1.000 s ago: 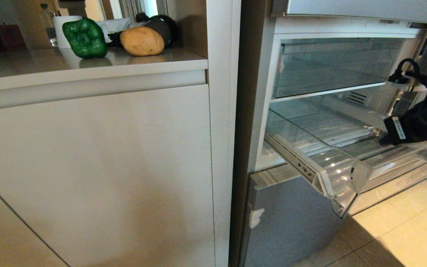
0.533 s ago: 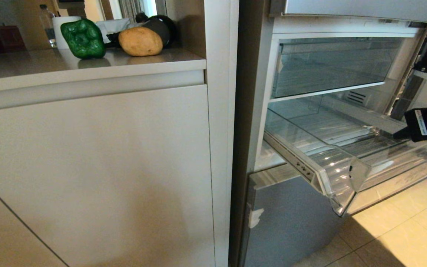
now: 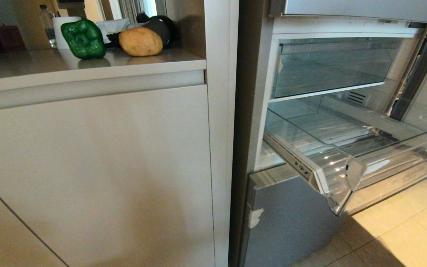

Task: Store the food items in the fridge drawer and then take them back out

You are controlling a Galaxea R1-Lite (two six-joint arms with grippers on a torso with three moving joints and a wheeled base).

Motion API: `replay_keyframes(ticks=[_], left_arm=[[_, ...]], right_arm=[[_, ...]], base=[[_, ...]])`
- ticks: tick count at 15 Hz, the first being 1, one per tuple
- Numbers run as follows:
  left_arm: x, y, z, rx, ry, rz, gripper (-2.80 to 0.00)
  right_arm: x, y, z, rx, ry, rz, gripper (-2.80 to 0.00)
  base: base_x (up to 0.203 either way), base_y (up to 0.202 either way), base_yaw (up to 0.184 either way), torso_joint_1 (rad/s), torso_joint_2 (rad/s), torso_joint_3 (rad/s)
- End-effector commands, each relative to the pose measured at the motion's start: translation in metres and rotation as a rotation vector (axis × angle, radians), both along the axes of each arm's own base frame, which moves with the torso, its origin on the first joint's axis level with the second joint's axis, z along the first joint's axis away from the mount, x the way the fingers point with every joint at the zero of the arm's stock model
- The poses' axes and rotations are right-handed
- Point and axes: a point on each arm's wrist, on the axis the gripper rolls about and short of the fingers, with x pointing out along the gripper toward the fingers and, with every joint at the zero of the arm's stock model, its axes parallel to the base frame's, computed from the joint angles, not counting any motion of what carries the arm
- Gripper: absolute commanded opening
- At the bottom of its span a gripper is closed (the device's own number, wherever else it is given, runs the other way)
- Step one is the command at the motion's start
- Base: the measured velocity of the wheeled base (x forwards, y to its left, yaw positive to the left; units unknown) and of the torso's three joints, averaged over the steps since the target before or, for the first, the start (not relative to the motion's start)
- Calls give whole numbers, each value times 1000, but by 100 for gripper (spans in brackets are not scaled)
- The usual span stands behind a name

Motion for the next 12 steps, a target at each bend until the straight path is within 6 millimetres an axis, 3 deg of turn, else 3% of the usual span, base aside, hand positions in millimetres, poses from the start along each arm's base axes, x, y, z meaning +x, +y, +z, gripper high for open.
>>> replay_keyframes(ticks=[1,2,4,6,9,11,12], left_arm=[[0,0,0,0,0,1,-280],[0,0,0,0,0,0,-280],[0,0,0,0,0,0,-280],[0,0,0,0,0,0,-280],[0,0,0,0,0,0,-280],[0,0,0,0,0,0,-280],[0,0,0,0,0,0,-280]], right_arm=[[-88,-5,-12,6,-175,-18,-280],[-111,-6,-25,1,-214,-38,0],[-149,-8,-53,-7,-282,-72,0],[-174,-9,-84,-12,-331,-92,0],[-181,-10,-134,-21,-295,-106,0],[-176,-9,-151,-11,-249,-114,0],[-178,-9,-154,0,-255,-122,-56]], base=[[0,0,0,0,0,0],[0,0,0,0,0,0],[0,0,0,0,0,0],[0,0,0,0,0,0],[0,0,0,0,0,0],[0,0,0,0,0,0],[0,0,0,0,0,0]])
